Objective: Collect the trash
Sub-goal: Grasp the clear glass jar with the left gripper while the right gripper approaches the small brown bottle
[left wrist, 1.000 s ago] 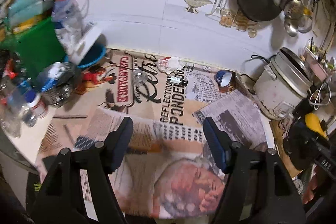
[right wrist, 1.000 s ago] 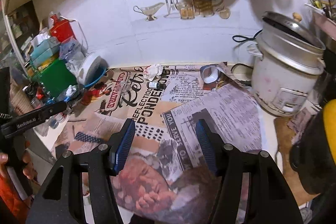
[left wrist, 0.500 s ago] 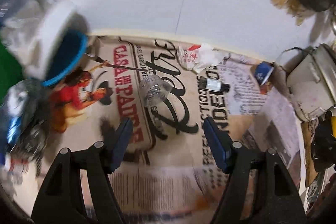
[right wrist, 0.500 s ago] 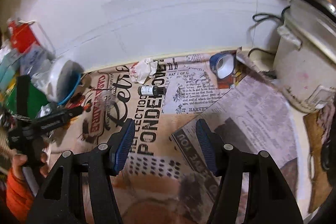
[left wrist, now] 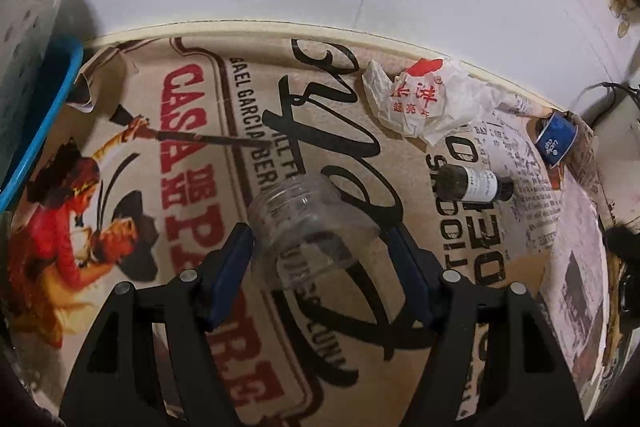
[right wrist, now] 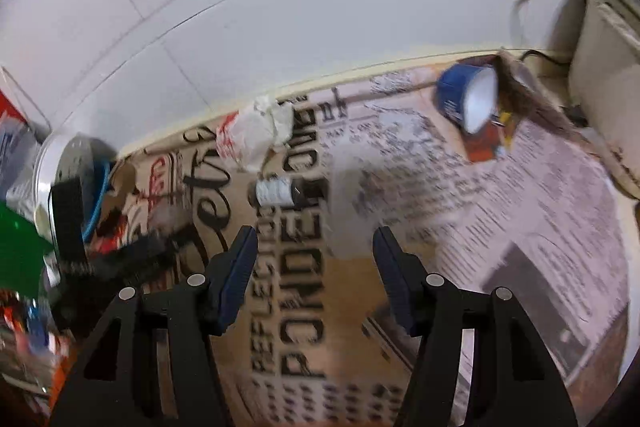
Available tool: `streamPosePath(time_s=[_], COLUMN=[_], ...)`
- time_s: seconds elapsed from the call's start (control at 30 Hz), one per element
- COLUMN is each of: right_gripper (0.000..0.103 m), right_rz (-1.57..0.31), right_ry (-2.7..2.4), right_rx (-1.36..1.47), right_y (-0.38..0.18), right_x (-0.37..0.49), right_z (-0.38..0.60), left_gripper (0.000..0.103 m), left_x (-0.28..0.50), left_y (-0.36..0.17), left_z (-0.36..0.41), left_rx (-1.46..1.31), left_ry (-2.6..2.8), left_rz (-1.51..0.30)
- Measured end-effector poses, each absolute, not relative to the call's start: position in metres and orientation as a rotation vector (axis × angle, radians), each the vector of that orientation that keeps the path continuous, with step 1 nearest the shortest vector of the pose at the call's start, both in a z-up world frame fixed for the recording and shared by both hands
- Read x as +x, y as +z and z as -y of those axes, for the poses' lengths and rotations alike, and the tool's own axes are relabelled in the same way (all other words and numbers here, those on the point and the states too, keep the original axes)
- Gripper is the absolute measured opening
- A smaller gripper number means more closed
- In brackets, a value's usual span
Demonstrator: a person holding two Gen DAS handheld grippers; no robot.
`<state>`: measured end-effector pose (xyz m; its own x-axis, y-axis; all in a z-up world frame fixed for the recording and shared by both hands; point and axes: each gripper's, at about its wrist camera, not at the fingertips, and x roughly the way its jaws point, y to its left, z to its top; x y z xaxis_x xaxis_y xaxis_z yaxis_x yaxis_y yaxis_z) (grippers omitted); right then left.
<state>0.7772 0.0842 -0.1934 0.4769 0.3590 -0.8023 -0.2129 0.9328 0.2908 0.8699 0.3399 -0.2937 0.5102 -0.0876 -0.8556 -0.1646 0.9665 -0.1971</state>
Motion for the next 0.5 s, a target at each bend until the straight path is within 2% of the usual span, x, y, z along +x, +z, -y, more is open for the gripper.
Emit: streamPosePath(time_s=[0.1,0.5], right_gripper=[0.056,0.056], right_rz=[-1.020,-1.053], right_ry=[0.366,0.246], right_rx=[0.172,0.183], right_y=[-0.202,-0.243], right_x=[0.790,0.831], right_z=[-0.103,-0.160], left_gripper=[0.063,0.063], left_x=[0.874,0.842], left_y=[-0.298,-0.268], left_z=[-0.342,-0.363], left_rx=[-0.278,-0.271], left_ry=[0.037,0.049], left_rz=[-1.025,-0.948])
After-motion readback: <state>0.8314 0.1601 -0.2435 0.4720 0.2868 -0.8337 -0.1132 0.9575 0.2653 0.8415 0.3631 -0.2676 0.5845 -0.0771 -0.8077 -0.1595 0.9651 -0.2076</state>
